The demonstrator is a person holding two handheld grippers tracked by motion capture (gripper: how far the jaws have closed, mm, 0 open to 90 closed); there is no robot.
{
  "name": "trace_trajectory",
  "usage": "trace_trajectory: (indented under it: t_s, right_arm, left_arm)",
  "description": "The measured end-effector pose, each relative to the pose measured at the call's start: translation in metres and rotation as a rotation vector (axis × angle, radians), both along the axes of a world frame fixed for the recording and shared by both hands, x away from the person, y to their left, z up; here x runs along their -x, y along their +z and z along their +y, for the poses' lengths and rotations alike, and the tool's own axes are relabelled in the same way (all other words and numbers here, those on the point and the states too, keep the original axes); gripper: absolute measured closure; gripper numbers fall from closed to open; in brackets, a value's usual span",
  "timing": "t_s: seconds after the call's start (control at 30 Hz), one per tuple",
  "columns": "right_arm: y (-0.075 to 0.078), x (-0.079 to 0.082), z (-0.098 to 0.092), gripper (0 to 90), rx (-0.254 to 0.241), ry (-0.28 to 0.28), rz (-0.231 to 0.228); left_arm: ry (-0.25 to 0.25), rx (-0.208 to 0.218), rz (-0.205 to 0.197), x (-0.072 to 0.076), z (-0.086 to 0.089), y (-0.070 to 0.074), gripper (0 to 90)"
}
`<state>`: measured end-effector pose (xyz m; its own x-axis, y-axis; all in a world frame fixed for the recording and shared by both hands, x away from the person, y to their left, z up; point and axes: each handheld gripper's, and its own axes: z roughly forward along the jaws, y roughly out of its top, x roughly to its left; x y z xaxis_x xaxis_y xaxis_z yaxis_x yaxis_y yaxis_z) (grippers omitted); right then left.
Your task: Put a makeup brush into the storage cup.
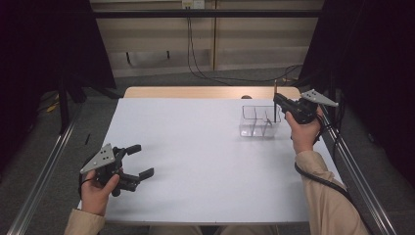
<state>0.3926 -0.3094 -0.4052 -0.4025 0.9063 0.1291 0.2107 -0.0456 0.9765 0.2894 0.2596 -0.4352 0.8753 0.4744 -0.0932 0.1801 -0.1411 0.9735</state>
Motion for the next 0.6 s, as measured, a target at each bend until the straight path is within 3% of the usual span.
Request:
trace_trajectory:
  t_s: [0.6]
  right_arm:
    - [-0.0043, 0.0094, -0.0044, 84.1, 0.005, 0.001, 0.010]
  left_arm:
    - [-0.003, 0.001, -0.004, -0.0004, -0.0016, 0.0009, 2.7]
